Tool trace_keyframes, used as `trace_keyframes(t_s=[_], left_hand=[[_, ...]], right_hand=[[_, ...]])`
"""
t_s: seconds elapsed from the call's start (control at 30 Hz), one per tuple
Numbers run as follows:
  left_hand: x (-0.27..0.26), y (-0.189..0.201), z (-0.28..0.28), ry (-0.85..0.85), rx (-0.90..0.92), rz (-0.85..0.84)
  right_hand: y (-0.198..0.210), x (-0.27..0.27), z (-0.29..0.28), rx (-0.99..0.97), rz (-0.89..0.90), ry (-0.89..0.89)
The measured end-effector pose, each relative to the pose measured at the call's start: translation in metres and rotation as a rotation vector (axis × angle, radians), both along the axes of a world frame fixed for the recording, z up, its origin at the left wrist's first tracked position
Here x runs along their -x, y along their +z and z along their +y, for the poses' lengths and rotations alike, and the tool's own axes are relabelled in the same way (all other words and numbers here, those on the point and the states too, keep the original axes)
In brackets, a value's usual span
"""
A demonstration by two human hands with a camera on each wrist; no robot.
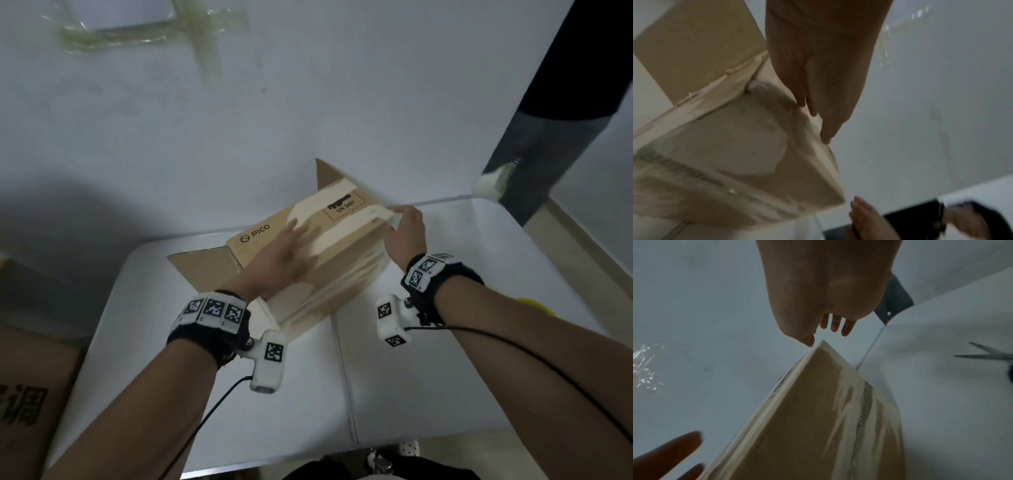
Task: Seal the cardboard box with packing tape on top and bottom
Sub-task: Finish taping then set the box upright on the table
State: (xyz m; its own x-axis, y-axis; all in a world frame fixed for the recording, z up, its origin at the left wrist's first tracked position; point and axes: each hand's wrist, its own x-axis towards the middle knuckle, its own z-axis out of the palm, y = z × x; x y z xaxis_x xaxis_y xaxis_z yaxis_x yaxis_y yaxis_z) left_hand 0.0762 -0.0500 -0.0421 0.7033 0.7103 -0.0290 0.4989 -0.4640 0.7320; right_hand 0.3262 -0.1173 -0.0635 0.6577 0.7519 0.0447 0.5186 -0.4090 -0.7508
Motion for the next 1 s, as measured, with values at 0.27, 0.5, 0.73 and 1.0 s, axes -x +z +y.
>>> trace_keyframes(t_s=[0.27, 0.5, 0.73, 1.0], left_hand=[[0.076, 0.007, 0.005, 0.718, 0.560, 0.026], [0.072, -0.009, 0.003, 0.769, 0.678, -0.059], [0.045, 0.008, -0.007, 0.705, 0.715, -0.173], [0.040, -0.015, -0.017, 0.698, 0.653, -0.352]], right_hand=[[0.014, 0.001, 0.039, 0.234, 0.091, 0.086], [0.018, 0.011, 0.020, 0.447, 0.074, 0.182], [0.029, 0.002, -0.001, 0.274, 0.340, 0.195], [-0.005, -0.022, -0.027, 0.265, 0.533, 0.217]])
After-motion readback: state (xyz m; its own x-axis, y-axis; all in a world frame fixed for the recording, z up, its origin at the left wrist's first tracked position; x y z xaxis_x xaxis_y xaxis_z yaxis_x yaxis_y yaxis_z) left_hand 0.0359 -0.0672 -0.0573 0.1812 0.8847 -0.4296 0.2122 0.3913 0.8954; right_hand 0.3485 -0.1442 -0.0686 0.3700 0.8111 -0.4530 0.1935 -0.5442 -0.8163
